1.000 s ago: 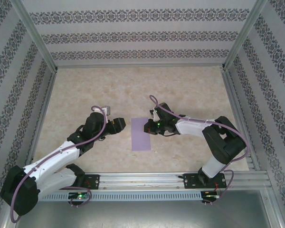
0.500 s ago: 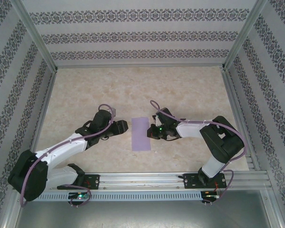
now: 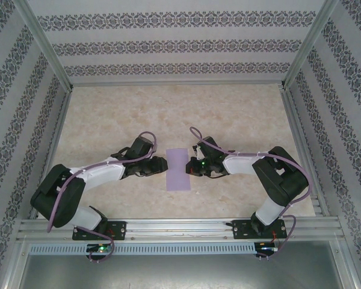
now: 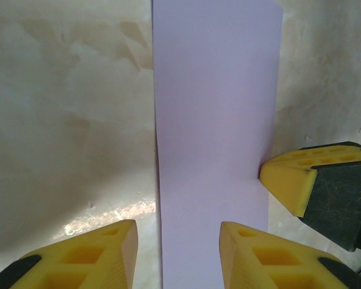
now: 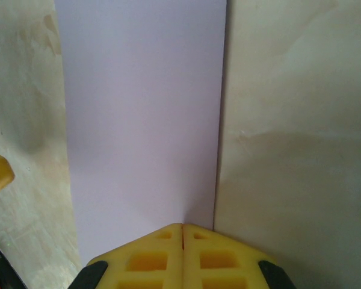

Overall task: Fold a paper plane with a square sheet of paper (fold left side to right side)
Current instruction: Third fold the triangle at the center of the table.

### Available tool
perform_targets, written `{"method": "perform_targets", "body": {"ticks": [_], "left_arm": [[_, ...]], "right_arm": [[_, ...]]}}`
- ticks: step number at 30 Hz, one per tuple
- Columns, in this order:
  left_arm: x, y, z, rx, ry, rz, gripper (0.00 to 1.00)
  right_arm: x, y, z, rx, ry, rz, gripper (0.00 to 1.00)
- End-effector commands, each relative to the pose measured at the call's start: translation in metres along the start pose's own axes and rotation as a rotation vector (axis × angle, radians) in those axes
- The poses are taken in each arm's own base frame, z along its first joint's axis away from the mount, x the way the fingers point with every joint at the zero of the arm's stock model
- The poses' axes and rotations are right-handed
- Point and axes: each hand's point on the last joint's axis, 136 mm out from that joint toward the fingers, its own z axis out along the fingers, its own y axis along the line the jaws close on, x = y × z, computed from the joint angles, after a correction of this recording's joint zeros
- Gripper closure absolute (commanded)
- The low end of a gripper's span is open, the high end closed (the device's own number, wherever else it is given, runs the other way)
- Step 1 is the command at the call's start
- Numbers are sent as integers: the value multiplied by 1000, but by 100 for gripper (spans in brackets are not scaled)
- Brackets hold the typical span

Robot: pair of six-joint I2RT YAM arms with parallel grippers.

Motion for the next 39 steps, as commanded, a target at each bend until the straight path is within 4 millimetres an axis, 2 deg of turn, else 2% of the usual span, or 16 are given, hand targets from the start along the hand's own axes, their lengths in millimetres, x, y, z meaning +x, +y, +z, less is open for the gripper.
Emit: {"method": "perform_targets", "body": {"ticks": [1,19,28,39], "left_arm": [[8,-6,6,8,56,-16,60],[17,-13,29,49,119,-29,63],[16,-16,30,66,116,-33,68],[12,-16,26,65,81,-41,69]], "right_arm": [[13,-22,8,77,29,6,100],[14,-23,9,77,32,3,100],[14,-24,10,77,34,5,100],[13,-22,9,71,30,-1,100]]}}
